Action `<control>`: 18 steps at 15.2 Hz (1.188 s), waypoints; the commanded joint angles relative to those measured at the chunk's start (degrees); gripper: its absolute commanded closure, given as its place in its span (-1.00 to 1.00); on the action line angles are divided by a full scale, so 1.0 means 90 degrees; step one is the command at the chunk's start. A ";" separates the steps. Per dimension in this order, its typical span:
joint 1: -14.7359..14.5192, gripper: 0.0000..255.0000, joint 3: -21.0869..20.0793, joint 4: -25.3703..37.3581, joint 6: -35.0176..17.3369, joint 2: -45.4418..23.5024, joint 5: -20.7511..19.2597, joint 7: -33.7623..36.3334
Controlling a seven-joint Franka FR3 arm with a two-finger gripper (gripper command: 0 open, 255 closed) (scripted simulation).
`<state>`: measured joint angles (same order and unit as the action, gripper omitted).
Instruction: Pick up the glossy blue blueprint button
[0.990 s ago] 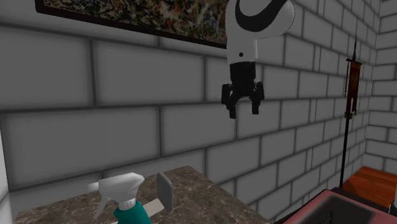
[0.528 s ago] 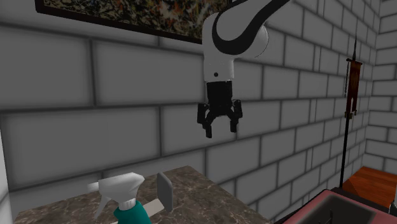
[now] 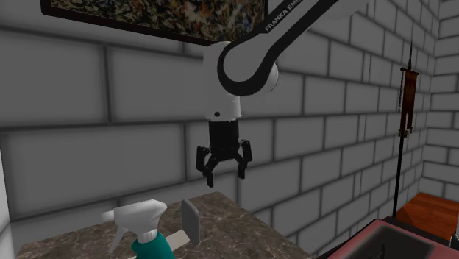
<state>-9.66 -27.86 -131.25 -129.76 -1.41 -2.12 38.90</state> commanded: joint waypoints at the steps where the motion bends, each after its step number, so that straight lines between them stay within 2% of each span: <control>1: -0.0111 -1.00 -0.0079 0.0334 -0.0169 -0.0560 -0.0310 0.0369; 6: -0.0553 -1.00 -0.0020 0.1177 -0.0439 -0.1818 -0.1031 0.1104; 16: -0.0721 -1.00 0.0185 0.1139 -0.0948 -0.2346 -0.1397 0.1352; 17: -0.0720 1.00 0.0184 0.1134 -0.0950 -0.2341 -0.1395 0.1351; 18: -0.0723 1.00 0.0186 0.1144 -0.0947 -0.2349 -0.1398 0.1354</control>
<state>-16.14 -26.21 -120.96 -138.22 -22.50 -14.66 51.05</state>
